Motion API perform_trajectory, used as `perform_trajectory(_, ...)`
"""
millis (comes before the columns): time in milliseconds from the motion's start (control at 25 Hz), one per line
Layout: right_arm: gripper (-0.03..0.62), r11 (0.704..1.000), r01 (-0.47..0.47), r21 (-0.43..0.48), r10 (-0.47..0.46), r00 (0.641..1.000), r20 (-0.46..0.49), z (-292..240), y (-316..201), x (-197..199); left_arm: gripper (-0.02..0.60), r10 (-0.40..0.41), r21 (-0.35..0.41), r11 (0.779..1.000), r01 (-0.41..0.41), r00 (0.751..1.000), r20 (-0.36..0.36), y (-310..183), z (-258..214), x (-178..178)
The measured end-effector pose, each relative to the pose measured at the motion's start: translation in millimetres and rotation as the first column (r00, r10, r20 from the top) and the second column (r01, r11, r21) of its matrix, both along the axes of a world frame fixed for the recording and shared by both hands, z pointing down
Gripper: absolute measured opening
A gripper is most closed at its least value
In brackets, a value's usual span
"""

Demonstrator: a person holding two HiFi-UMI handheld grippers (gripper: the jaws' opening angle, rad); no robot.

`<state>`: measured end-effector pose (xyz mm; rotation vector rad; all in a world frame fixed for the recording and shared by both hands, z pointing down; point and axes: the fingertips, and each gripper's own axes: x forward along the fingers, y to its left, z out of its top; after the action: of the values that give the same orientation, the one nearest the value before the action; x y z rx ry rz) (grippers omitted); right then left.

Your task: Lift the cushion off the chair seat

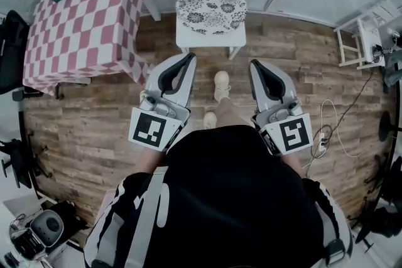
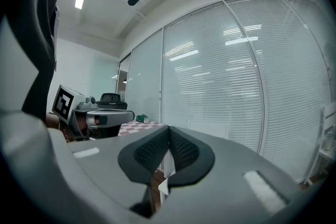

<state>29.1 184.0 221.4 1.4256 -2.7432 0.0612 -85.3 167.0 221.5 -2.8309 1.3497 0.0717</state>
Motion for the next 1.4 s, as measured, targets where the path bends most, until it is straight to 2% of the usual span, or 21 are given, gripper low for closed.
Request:
perform_trajectory(1000, -0.002, 1.000, 0.022, -0.015, -0.022, 1.000, 0.008, 17.8, -130.6, 20.7, 0.000, -0.009, 0.000, 1.000, 0.009, 1.000, -0.001, -125.6, 11.3, 20.4)
perform_trajectory(1400, -0.002, 0.999, 0.026, -0.021, -0.026, 1.000, 0.009, 18.4, -171.0, 18.8, 0.000, -0.022, -0.014, 1.000, 0.022, 1.000, -0.002, -165.1, 14.1, 15.8)
